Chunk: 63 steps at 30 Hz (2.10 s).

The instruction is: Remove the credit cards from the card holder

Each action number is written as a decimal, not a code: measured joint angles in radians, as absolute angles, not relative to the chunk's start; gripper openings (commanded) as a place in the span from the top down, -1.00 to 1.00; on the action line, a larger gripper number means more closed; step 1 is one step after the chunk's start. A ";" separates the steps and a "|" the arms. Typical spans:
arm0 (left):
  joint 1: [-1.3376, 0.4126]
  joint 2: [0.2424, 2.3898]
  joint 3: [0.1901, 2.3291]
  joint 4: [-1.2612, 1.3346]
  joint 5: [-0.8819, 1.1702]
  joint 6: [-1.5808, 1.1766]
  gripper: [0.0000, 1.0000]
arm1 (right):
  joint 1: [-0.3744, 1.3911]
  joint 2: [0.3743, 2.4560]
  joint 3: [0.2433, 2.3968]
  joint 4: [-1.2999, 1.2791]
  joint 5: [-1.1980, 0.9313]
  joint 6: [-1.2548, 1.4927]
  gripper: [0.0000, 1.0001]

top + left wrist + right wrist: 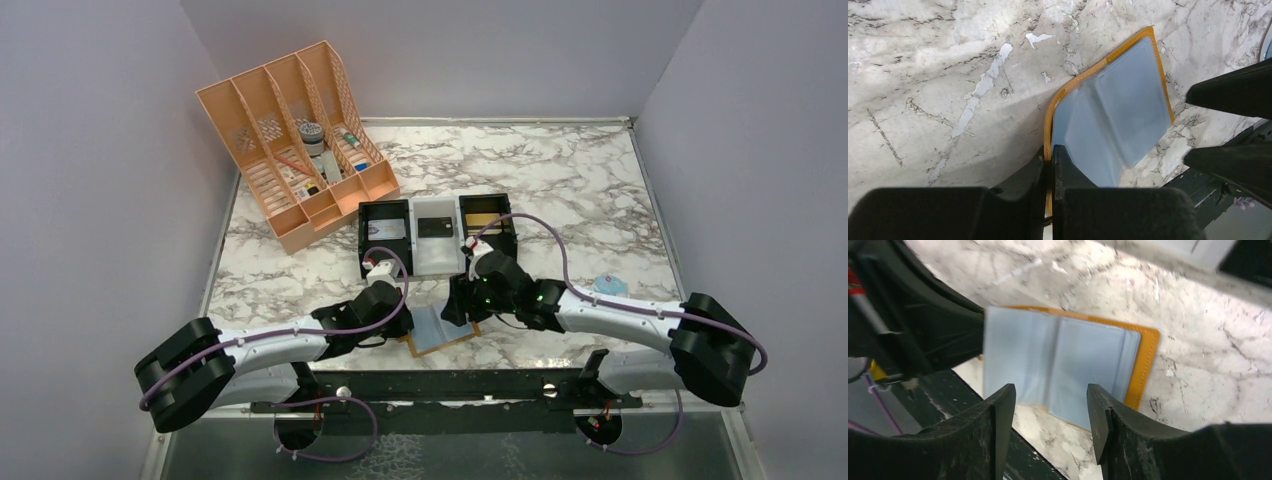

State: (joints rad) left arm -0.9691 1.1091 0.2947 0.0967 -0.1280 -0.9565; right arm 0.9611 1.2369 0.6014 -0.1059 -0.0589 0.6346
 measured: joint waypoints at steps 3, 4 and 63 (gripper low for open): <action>-0.969 1.113 0.295 0.101 -0.128 -0.957 1.00 | 0.961 1.280 0.595 -0.130 -0.049 0.639 -0.07; -0.969 1.113 0.295 0.102 -0.128 -0.957 1.00 | 0.961 1.289 0.593 -0.134 -0.048 0.642 -0.07; -0.978 1.068 0.308 0.019 -0.150 -0.956 0.26 | 0.961 1.343 0.598 0.054 -0.375 0.669 0.07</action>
